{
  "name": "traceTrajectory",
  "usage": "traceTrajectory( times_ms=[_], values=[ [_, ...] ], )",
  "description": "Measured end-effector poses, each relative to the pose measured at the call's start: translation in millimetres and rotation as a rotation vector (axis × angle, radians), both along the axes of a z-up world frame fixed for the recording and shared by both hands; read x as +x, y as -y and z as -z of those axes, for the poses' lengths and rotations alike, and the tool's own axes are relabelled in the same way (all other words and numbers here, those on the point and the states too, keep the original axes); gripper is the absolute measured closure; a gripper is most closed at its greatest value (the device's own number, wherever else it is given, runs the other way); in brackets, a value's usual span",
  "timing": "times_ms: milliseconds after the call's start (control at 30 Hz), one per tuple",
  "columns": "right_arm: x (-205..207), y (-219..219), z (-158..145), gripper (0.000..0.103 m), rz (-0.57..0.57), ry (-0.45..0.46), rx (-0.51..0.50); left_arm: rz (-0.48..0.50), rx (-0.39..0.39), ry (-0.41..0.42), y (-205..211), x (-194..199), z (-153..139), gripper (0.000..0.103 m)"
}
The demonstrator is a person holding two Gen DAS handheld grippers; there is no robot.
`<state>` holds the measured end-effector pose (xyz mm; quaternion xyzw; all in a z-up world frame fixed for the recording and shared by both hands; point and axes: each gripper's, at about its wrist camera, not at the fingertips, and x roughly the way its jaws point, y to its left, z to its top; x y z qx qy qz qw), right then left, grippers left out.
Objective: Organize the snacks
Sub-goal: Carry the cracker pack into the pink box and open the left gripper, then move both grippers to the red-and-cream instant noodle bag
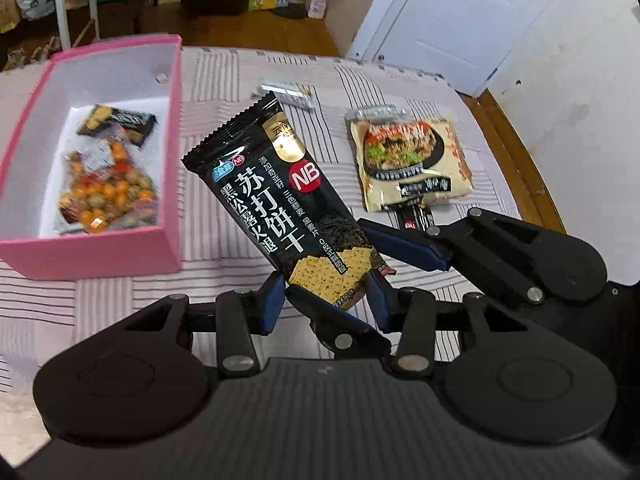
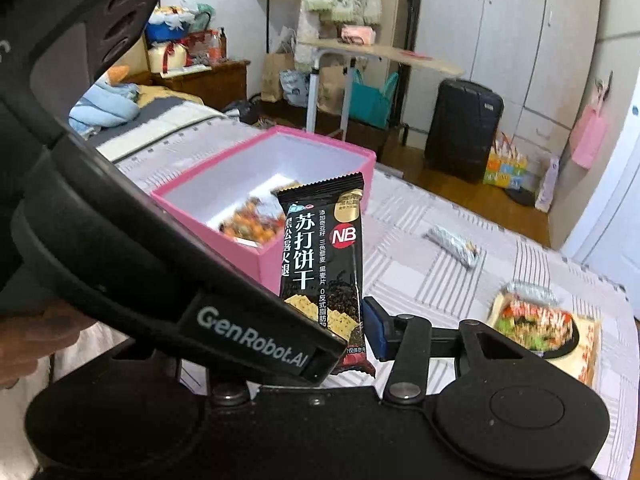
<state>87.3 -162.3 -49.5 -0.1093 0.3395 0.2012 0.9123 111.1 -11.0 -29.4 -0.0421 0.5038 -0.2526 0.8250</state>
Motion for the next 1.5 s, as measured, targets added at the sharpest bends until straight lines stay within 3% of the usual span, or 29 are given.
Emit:
traceTrajectory(
  times_ms=[233,400,833,1033,1167,1500],
  values=[
    [14,-37,-16,0.050,-0.046,0.051,0.039,-0.062,0.028,0.066,-40,11,-30,0.061],
    [39,-65,-16,0.050,-0.080,0.040,0.079,-0.113,0.039,0.069,-73,35,-31,0.061],
    [114,-111,36,0.051,-0.066,-0.089,0.094,-0.190,0.021,-0.056,-123,121,39,0.060],
    [115,-100,47,0.045,-0.050,-0.151,0.134,-0.239,0.046,-0.040,-128,124,56,0.045],
    [96,-86,33,0.043,-0.073,-0.131,0.109,-0.249,0.011,-0.041,-129,114,52,0.043],
    [46,5,-40,0.038,-0.003,-0.048,0.158,-0.214,0.005,0.097,-114,68,-18,0.043]
  ],
)
